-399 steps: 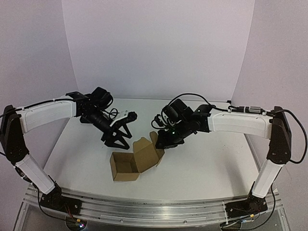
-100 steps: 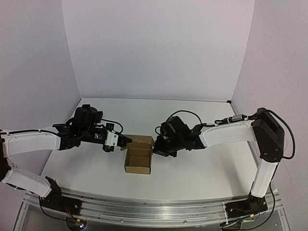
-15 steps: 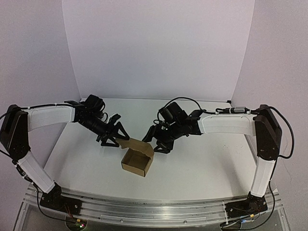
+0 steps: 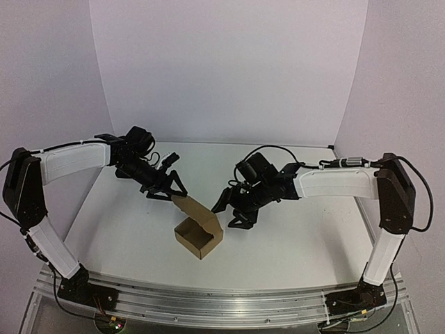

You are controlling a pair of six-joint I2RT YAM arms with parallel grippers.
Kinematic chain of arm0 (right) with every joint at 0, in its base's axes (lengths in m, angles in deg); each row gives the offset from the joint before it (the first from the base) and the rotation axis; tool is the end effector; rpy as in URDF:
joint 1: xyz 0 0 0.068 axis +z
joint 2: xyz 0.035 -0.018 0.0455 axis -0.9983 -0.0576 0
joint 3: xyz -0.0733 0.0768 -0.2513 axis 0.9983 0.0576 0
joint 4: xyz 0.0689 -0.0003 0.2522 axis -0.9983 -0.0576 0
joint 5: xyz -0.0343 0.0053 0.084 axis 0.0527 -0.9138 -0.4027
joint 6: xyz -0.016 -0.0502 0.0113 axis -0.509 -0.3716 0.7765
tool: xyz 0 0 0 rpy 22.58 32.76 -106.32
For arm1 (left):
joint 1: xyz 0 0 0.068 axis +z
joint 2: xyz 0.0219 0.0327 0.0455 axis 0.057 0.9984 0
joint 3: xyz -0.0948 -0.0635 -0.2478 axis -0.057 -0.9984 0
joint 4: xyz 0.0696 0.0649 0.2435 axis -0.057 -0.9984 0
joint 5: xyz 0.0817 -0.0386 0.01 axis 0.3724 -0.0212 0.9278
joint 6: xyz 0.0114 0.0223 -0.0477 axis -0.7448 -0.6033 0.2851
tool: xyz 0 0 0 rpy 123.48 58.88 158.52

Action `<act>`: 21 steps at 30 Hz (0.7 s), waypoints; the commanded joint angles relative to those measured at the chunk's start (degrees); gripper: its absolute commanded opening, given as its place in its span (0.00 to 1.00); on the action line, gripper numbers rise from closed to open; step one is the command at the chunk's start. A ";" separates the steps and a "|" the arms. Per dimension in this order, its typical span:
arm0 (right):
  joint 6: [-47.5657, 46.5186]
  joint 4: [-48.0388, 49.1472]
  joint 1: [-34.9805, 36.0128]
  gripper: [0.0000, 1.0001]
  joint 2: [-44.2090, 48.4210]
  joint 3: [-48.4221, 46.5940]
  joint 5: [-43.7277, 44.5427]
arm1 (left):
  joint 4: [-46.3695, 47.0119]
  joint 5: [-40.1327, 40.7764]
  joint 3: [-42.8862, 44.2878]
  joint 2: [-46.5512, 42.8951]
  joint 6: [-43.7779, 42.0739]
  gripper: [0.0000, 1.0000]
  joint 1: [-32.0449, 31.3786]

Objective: Fold the paper box

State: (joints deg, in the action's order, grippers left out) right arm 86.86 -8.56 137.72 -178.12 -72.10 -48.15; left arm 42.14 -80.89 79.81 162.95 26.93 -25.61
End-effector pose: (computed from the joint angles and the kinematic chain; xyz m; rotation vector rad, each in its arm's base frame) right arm 0.2475 0.3216 0.2128 0.2482 2.7817 1.1147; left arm 0.2777 -0.1797 0.2510 0.5782 2.6778 -1.1852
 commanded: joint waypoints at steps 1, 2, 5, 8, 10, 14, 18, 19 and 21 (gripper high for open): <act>3.54 -0.07 0.07 0.73 5.89 2.51 3.15 | -5.43 6.44 3.85 0.11 -13.91 0.79 1.68; 4.21 -0.08 0.30 0.73 6.53 2.94 4.17 | -5.13 6.19 4.37 0.43 -14.63 0.80 1.80; 6.30 -0.09 0.94 0.75 7.71 3.23 6.07 | -1.53 2.33 7.01 1.93 -16.32 0.82 1.73; 9.63 -0.06 1.62 0.76 8.95 4.25 7.66 | 3.34 0.71 8.93 3.52 -16.07 0.86 0.73; 13.25 0.16 2.06 0.77 10.34 6.10 9.14 | 4.89 0.30 9.51 4.25 -16.71 0.88 -0.31; 22.86 3.24 3.94 0.79 12.94 10.71 11.83 | 5.90 -1.12 8.17 5.30 -17.62 0.90 -2.28; 30.39 10.08 5.27 0.79 12.45 13.68 12.81 | 4.12 -2.06 6.59 6.09 -16.70 0.89 -3.87; 30.79 11.20 5.33 0.79 11.76 13.53 12.61 | 3.62 -2.02 6.44 6.22 -15.94 0.88 -4.30; 30.96 13.48 5.37 0.79 10.51 13.07 11.90 | 2.79 -1.33 6.13 6.38 -14.02 0.88 -4.60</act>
State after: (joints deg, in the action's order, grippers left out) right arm 110.44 -3.09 142.62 -166.64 -58.52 -37.49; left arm 45.89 -81.24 86.57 168.60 10.95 -29.43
